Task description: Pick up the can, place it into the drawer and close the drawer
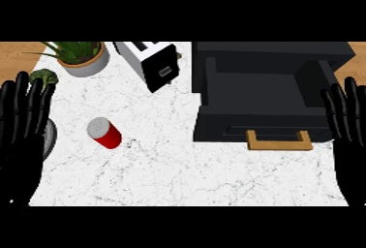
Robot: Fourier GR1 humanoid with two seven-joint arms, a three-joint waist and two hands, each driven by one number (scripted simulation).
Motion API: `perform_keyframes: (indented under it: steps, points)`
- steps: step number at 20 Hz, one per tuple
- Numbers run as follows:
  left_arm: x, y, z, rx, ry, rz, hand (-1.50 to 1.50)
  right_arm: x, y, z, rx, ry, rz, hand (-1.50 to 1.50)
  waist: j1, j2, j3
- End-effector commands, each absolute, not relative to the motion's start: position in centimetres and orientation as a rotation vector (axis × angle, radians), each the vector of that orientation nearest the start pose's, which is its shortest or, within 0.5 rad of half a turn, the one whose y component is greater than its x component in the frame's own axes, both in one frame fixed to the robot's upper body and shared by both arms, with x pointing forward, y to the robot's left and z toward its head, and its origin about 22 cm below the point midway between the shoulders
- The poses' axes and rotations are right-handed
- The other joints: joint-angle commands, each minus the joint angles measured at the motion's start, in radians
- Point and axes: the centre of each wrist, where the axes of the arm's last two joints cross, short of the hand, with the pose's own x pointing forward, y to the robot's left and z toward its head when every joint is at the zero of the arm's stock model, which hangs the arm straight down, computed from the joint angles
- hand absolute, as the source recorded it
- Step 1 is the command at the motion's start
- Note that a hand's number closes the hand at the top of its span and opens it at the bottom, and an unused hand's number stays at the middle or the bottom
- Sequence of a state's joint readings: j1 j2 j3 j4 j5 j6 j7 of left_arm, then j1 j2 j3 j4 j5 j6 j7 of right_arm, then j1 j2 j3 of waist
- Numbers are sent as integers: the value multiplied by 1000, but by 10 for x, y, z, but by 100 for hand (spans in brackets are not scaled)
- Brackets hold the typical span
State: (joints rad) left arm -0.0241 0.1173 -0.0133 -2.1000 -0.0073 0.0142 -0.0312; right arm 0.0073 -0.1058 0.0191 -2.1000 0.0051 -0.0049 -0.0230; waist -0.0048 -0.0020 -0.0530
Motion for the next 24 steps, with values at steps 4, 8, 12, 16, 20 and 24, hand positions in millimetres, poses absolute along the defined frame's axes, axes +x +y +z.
perform_keyframes:
  steps: [4,8,12,16,20,24]
  points:
    - [231,222,134,-94,-2156,-159,-150,199,-253,125,-86,-2130,132,-150,-6,2,53]
    - [229,236,85,64,-1765,-135,-150,204,-245,104,-156,-1842,15,-150,1,9,53]
    - [232,209,110,39,-1719,-129,-150,213,-248,110,-162,-1785,7,-150,6,2,54]
    - [216,231,116,45,-1707,-153,-150,201,-266,94,-152,-1784,0,-150,5,1,53]
    - [212,213,142,46,-1710,-119,-150,177,-267,97,-165,-1777,10,-150,2,1,53]
    - [226,220,121,55,-1694,-82,-150,186,-266,93,-180,-1780,6,-150,3,2,53]
